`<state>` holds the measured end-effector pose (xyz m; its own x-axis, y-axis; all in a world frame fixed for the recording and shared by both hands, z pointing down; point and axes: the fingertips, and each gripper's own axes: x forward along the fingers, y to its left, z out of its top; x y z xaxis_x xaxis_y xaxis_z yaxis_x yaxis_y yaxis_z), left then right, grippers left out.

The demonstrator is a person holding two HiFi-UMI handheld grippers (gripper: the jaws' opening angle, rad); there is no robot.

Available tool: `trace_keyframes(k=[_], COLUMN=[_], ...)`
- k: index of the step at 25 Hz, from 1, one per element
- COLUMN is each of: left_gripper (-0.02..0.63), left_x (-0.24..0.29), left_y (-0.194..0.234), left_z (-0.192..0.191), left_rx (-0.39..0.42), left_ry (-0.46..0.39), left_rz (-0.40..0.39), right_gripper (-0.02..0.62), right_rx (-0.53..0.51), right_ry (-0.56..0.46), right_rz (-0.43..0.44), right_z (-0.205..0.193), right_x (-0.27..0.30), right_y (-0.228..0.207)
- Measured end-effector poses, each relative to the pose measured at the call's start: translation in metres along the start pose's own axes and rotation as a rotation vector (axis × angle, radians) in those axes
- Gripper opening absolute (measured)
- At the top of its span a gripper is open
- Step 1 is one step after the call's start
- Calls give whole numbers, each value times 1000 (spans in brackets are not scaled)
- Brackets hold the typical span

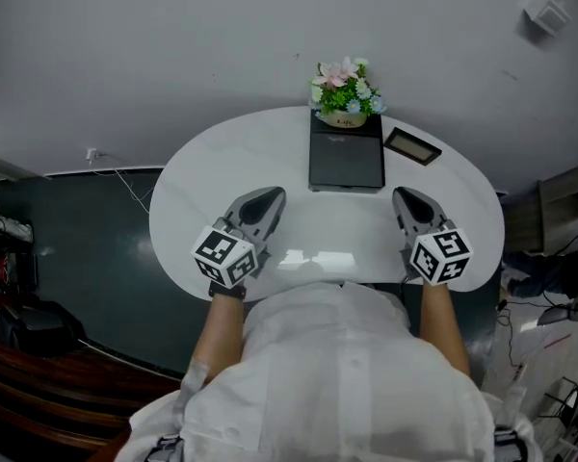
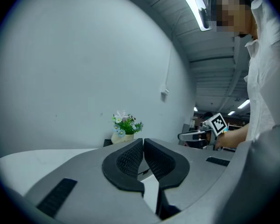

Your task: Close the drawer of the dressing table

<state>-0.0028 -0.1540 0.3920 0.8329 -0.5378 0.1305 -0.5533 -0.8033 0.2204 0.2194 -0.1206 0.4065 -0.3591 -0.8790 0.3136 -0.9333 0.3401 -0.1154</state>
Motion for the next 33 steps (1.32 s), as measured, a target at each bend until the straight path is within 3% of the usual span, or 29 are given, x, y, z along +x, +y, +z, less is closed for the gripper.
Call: trace_keyframes(k=[4,9,17,33], left_gripper=[21,21,21,21], left_x=[-8,-10,-11,-6], left_y=[1,1,-1,-4], left_z=[5,10,11,11], left_rx=[1,5,8,16], left_ry=[-13,-25,-32,-21], left_rz=[15,19,11,-12], right_gripper=[21,9,9,9], right_rx=[27,-25,-87,-99], right_ry=[-48,-52,-52,-27], right_rz=[-56,-108,-105,-110], right_z=[5,6,14,10], right_x=[-23,-34,-33,-36], right_y=[-7,-10,-2,-6])
